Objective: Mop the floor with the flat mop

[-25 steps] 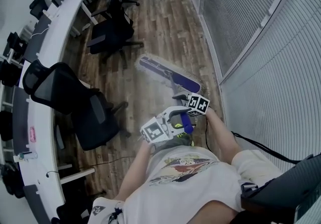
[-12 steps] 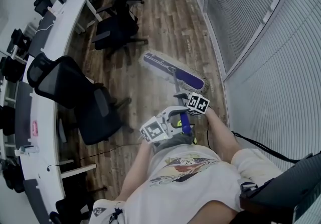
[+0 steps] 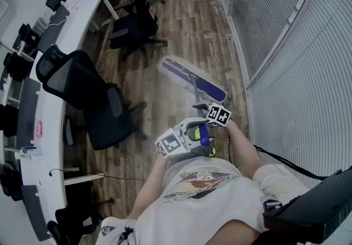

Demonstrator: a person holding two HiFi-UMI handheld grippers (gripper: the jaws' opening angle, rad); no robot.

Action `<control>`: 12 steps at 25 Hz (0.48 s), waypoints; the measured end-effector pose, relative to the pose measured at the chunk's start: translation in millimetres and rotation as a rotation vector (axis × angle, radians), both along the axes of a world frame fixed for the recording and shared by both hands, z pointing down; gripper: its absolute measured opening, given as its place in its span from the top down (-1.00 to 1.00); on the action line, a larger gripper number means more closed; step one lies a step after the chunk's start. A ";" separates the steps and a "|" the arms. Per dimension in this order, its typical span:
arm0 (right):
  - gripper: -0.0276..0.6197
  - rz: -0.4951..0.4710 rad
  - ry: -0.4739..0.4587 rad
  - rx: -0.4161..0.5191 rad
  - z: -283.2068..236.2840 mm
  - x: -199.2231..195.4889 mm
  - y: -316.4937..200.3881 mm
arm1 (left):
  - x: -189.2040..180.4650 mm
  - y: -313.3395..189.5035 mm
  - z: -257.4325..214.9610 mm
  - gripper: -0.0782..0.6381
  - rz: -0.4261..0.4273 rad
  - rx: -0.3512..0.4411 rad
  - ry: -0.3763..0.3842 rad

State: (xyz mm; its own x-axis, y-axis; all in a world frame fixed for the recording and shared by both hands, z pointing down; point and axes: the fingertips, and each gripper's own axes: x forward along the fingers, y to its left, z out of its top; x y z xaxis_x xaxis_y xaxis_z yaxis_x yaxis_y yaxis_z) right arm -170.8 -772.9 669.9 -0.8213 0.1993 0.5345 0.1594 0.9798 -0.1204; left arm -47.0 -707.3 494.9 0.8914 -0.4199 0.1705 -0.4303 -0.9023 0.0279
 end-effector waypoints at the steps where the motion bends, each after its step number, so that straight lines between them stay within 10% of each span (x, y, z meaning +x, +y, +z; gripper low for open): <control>1: 0.12 0.002 -0.001 -0.001 0.0 3.5 5.4 | 3.6 5.4 0.4 0.10 0.004 -0.002 -0.002; 12: 0.12 0.037 -0.034 -0.015 -1.5 37.3 85.7 | 39.1 87.7 1.0 0.10 0.012 -0.018 -0.030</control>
State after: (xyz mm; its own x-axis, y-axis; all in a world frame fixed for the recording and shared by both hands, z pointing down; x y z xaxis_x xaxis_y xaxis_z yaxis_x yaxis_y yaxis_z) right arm -133.5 -687.1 668.4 -0.8459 0.1760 0.5034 0.1273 0.9833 -0.1299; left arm -7.9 -619.7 495.9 0.8905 -0.4061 0.2050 -0.4207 -0.9066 0.0315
